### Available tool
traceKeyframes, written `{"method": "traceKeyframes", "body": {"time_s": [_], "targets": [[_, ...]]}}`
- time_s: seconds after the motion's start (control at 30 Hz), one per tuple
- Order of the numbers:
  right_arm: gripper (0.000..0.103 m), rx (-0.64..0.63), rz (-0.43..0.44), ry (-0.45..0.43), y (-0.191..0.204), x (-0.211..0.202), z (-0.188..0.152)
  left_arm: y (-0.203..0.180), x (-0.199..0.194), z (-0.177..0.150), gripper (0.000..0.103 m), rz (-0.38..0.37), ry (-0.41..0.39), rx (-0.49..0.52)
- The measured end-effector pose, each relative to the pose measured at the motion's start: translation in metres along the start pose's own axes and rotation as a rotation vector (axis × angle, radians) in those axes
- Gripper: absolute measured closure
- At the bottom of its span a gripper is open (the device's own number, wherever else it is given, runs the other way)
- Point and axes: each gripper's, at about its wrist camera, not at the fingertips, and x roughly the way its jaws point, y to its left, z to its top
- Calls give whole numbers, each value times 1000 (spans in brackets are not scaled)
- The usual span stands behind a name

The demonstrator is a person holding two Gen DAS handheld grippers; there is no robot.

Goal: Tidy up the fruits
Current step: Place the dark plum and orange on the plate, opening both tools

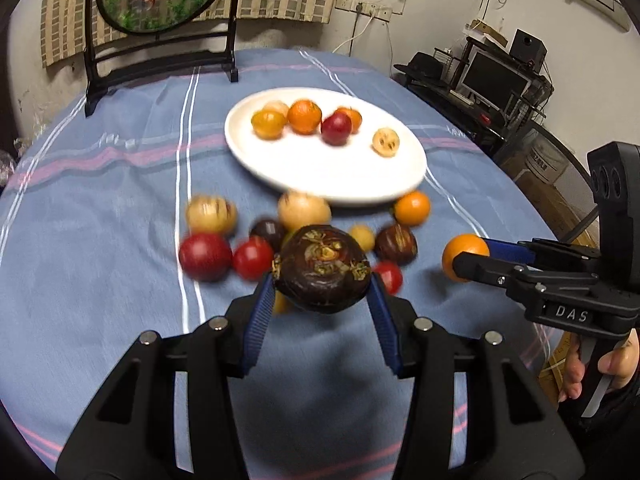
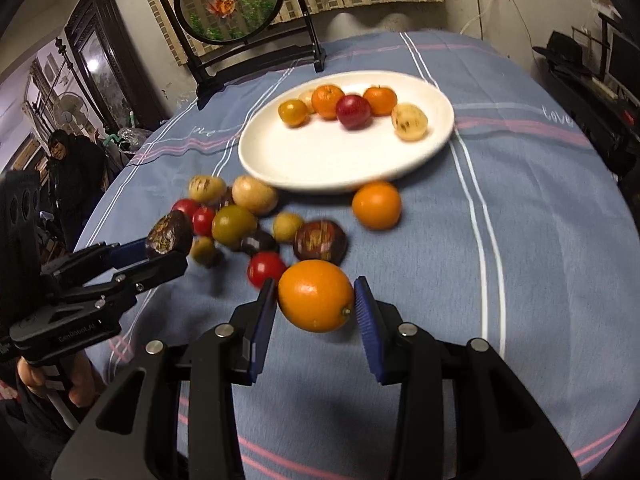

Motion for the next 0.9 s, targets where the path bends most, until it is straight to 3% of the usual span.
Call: {"method": "traceKeyframes", "body": {"time_s": [0.23, 0.4, 0.67, 0.73, 0.77, 0.9], "targets": [[63, -84, -74, -38, -6, 24, 74, 19, 42, 85, 55, 21, 13, 9], [63, -140, -138, 15, -10, 70, 117, 27, 92, 126, 54, 44, 62, 20], [63, -148, -156, 83, -21, 106, 130, 31, 136, 135, 53, 26, 156, 8], [53, -171, -175, 76, -19, 108, 131, 36, 141, 138, 46, 15, 178, -19], [44, -178, -194, 50, -18, 106, 133, 39, 137, 141, 39, 14, 167, -36], [42, -168, -220, -46, -20, 72, 136, 46, 98, 145, 29, 10, 80, -64]]}}
